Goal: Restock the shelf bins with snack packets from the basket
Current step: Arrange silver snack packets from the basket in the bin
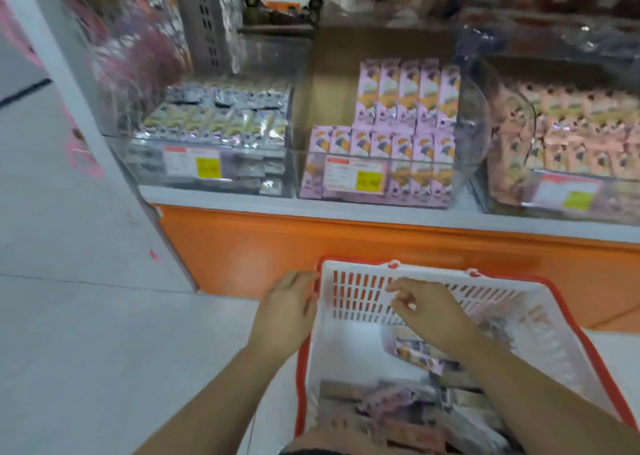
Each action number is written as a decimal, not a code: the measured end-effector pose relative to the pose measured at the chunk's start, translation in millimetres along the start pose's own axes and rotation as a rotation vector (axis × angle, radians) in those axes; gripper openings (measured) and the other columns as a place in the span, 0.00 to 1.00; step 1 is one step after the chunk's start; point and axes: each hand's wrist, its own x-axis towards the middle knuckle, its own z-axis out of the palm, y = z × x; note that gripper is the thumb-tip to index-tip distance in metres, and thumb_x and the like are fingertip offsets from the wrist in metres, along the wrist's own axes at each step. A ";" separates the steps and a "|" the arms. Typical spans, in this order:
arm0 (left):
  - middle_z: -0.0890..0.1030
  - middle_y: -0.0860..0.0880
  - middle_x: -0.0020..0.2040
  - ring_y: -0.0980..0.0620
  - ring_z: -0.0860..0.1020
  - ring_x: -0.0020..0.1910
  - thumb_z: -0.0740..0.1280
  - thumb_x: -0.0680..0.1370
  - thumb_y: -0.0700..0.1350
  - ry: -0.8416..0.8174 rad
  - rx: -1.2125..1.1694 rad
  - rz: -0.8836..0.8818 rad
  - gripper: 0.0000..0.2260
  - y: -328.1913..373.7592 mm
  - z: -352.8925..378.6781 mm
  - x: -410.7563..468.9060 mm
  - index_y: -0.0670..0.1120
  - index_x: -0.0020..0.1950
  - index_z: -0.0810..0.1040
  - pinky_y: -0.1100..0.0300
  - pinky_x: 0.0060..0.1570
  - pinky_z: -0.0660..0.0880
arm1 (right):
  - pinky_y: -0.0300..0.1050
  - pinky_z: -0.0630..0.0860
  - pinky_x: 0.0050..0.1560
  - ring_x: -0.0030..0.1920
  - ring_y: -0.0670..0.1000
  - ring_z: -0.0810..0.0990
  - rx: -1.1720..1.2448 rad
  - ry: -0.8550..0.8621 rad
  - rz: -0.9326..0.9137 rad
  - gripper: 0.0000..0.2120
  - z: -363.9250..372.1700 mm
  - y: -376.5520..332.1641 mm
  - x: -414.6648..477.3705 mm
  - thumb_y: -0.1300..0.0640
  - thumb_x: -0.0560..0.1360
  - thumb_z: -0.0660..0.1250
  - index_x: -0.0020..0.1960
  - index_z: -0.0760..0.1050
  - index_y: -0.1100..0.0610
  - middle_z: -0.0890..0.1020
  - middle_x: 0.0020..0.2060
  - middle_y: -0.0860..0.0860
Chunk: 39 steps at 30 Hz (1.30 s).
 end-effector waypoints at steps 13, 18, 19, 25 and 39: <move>0.62 0.60 0.74 0.70 0.60 0.65 0.59 0.80 0.38 -0.009 -0.184 -0.196 0.23 2.2 53.7 -6.5 0.55 0.73 0.65 0.85 0.56 0.52 | 0.42 0.72 0.60 0.59 0.48 0.76 -0.084 -0.520 0.080 0.17 130.9 64.7 16.5 0.53 0.78 0.63 0.66 0.73 0.52 0.78 0.61 0.48; 0.62 0.63 0.72 0.74 0.58 0.62 0.58 0.81 0.40 -0.003 -0.203 -0.221 0.22 1.5 56.7 -7.4 0.57 0.73 0.65 0.89 0.50 0.52 | 0.48 0.70 0.63 0.63 0.54 0.72 -0.234 -0.593 -0.006 0.15 183.1 57.8 19.3 0.52 0.80 0.58 0.64 0.72 0.54 0.75 0.62 0.52; 0.62 0.63 0.72 0.74 0.57 0.63 0.58 0.81 0.41 -0.004 -0.204 -0.221 0.22 0.9 57.5 -7.6 0.57 0.73 0.64 0.89 0.50 0.52 | 0.49 0.71 0.61 0.60 0.55 0.74 -0.283 -0.582 -0.018 0.13 189.8 58.4 19.0 0.55 0.79 0.58 0.62 0.73 0.55 0.76 0.59 0.53; 0.60 0.66 0.70 0.78 0.55 0.62 0.58 0.81 0.41 -0.024 -0.225 -0.209 0.22 -0.9 58.2 -8.0 0.58 0.73 0.64 0.88 0.52 0.52 | 0.45 0.72 0.49 0.49 0.53 0.77 -0.333 -0.489 -0.018 0.08 184.6 56.8 27.2 0.58 0.75 0.60 0.53 0.75 0.56 0.78 0.51 0.53; 0.55 0.49 0.78 0.46 0.61 0.73 0.57 0.82 0.47 -0.331 0.080 -0.091 0.21 19.8 -1.3 -3.7 0.52 0.75 0.62 0.55 0.69 0.61 | 0.47 0.77 0.51 0.47 0.55 0.80 1.029 -0.322 0.369 0.10 11.2 -29.6 13.2 0.62 0.79 0.61 0.54 0.79 0.63 0.83 0.50 0.61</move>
